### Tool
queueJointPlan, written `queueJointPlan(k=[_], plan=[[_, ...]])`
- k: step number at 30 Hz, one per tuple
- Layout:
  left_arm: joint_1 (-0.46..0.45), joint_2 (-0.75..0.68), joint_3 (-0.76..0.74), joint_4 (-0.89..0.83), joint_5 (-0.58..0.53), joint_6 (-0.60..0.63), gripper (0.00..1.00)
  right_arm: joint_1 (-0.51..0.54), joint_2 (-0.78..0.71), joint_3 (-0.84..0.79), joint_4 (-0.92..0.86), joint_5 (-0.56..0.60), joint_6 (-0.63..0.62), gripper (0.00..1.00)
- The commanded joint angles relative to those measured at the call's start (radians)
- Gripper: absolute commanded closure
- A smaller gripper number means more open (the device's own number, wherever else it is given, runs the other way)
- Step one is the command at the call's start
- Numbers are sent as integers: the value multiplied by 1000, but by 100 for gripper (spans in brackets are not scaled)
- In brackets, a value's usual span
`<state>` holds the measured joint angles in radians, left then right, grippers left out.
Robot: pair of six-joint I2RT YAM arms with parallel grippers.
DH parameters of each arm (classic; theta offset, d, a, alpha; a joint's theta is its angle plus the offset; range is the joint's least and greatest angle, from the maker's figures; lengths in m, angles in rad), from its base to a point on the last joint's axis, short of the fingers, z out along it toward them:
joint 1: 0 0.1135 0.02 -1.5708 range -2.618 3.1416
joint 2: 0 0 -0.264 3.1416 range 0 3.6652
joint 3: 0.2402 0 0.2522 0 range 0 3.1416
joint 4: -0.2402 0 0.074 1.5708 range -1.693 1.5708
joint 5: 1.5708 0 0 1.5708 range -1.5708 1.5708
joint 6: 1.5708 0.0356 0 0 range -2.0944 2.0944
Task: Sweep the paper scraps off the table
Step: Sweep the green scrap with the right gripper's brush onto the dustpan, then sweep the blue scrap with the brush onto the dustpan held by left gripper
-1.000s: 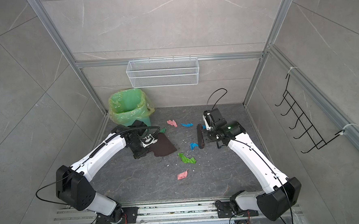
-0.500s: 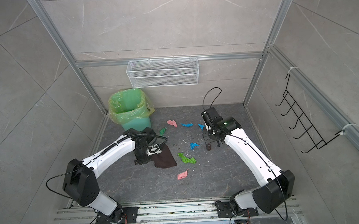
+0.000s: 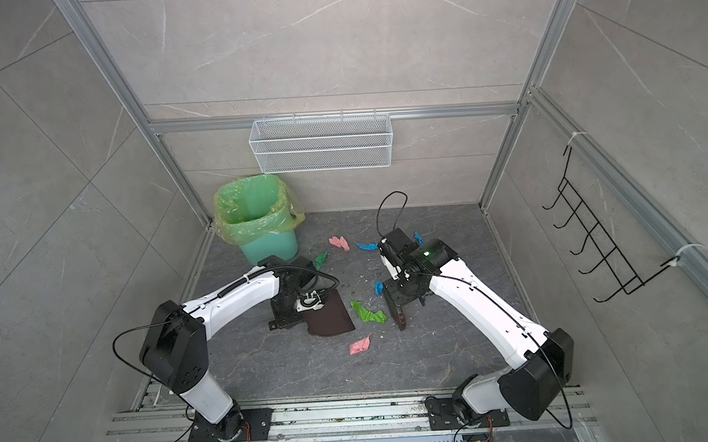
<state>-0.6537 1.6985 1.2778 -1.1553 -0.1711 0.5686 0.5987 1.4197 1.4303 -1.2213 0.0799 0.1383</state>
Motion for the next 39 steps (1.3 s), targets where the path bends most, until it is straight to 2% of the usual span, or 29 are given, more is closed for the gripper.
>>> queueJointPlan(k=[1,19,25,32,36,39], plan=[[-9,-6,16,0,41,14,100,9,15,-24,63,-111,28,100],[-18,-16,-100,184,61,-3,100,16,3,-53,227,-342,53,100],[-17,-39,-137,267,92,-26,100,16,-32,-42,240,-360,39,100],[-17,-66,-161,346,107,-58,100,-3,-102,-32,250,-285,0,100],[-18,-64,-168,373,115,-89,100,-44,-91,41,194,-120,-29,100],[-18,-53,-176,390,123,-112,100,-55,-59,101,171,78,-59,100]])
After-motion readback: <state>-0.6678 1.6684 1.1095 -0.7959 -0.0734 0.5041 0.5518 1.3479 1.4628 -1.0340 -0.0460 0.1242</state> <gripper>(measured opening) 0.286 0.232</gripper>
